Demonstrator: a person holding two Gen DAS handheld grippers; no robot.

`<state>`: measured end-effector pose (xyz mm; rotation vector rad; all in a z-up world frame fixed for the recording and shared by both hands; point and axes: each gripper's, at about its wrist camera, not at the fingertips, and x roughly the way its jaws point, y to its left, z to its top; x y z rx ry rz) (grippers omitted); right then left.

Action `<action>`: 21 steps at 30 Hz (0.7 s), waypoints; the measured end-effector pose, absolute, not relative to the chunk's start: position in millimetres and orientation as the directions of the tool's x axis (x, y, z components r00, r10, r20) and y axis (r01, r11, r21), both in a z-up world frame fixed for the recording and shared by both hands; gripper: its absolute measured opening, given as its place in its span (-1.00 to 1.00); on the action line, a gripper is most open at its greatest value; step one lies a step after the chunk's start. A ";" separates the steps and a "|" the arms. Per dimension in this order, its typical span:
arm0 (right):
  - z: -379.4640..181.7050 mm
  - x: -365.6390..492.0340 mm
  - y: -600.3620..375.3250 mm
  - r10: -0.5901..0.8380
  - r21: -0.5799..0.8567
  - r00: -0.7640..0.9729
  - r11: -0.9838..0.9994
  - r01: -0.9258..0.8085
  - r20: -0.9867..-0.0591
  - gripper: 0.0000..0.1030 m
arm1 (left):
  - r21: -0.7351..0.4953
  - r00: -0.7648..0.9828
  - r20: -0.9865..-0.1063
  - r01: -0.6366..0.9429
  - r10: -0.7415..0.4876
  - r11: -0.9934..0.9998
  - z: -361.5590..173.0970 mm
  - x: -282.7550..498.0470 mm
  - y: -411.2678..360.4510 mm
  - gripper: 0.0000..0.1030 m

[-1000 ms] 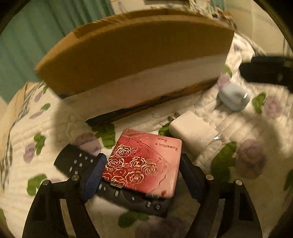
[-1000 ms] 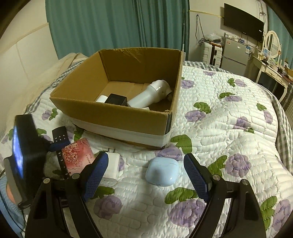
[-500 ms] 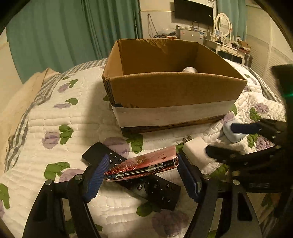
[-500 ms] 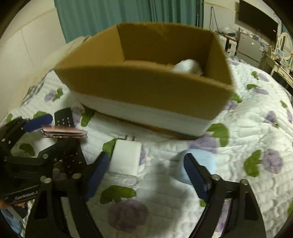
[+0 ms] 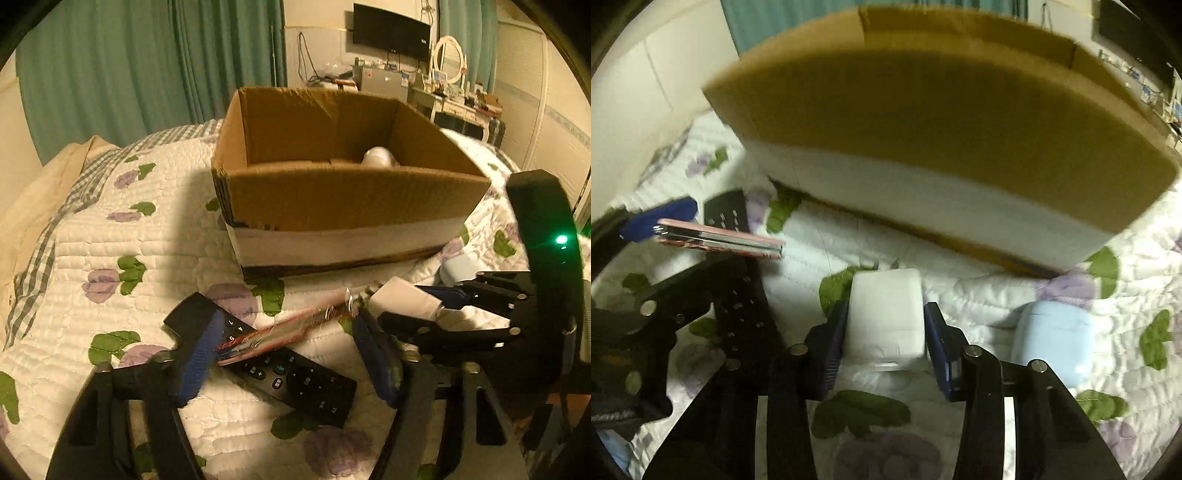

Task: Organize rigid objects
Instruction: 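Grasp the red patterned card case with the left tool while the right tool grasps the white block, then drop the red case into the box with the left tool while the right tool releases the white block there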

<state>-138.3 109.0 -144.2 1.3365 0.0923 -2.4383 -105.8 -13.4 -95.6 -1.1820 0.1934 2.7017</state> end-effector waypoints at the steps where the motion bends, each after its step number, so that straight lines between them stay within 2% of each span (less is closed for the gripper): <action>1: -139.9 -135.9 111.7 -0.273 0.107 -0.500 -0.936 0.337 -0.822 -0.21 | 0.006 -0.652 -0.743 -0.237 0.154 -0.971 -93.3 -106.7 -14.9 -0.56; 7: -124.9 -127.7 131.4 -0.261 0.109 -0.536 -0.948 0.300 -0.803 -0.21 | -0.073 -0.579 -0.771 -0.334 0.266 -0.940 -105.7 -114.0 -2.3 -0.58; 15: -114.4 -128.9 140.7 -0.262 0.120 -0.552 -0.952 0.280 -0.792 -0.21 | 0.172 -0.633 -0.769 -0.348 0.095 -0.921 -127.3 -123.8 35.2 -0.58; 19: -110.2 -125.0 143.1 -0.269 0.122 -0.556 -0.950 0.286 -0.787 -0.21 | 0.186 -0.643 -0.761 -0.343 0.085 -0.921 -122.6 -118.6 36.8 -0.81; 21: -102.4 -119.2 143.2 -0.267 0.110 -0.570 -0.949 0.295 -0.777 -0.21 | 0.120 -0.640 -0.757 -0.340 0.136 -0.933 -108.8 -111.1 32.4 -0.81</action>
